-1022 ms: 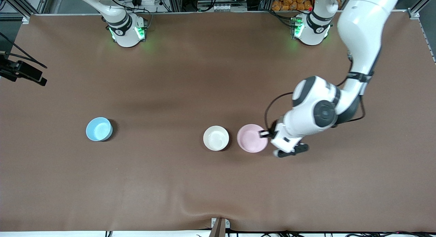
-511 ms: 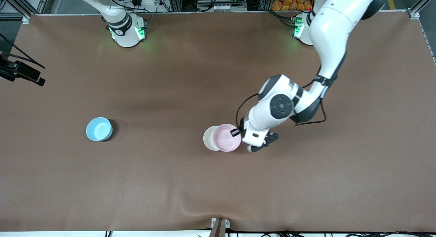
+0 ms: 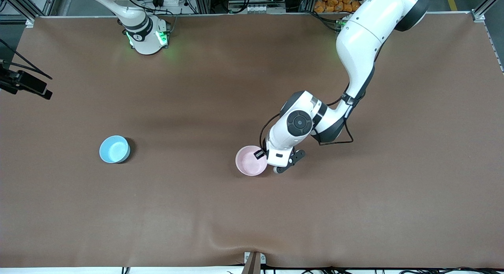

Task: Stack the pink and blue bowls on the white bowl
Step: 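Lower the pink bowl into the white bowl and open the left gripper, then raise the left gripper away while the right gripper reaches the blue bowl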

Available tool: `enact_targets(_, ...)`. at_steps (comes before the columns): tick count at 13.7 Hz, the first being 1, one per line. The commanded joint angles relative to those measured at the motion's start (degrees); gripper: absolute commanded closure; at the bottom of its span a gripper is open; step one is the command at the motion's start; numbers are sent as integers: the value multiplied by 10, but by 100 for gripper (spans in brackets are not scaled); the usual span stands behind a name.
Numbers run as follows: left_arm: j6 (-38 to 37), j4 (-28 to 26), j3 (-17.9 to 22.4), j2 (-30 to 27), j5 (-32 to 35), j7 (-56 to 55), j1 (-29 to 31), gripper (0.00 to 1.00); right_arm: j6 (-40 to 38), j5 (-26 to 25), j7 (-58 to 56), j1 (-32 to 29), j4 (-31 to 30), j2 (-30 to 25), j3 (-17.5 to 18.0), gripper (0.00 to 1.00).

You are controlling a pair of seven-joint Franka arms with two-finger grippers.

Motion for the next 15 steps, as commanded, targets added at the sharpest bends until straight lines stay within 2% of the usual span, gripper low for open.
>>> enact_targets(1,-2,14,8,2,-8,-8,-8,100,-5,10,-5,-12,10,6,7,0)
enact_targets(4,-2,14,8,6,-8,-9,-13,100,-5,10,-5,-13,10,8,7,0)
enact_targets(6,-2,14,8,7,-9,-20,-14,90,-5,11,-5,-14,10,9,7,0)
enact_targets(7,-2,14,8,6,-9,-37,-16,89,-7,10,-5,-14,10,9,7,0)
enact_targets(8,-2,14,8,3,-8,-49,-20,79,-7,11,-5,-17,10,9,7,0)
enact_targets(9,-2,14,8,0,-7,-51,-22,43,-7,11,-5,-19,10,9,7,0)
enact_targets(10,-6,12,8,-1,0,-50,-21,0,-7,11,-5,-19,10,9,7,0)
enact_targets(12,-20,12,14,-10,1,-49,-20,0,-7,10,-5,-18,10,9,7,0)
enact_targets(15,-124,14,35,-72,45,-44,-10,0,-3,9,-5,-18,11,18,7,0)
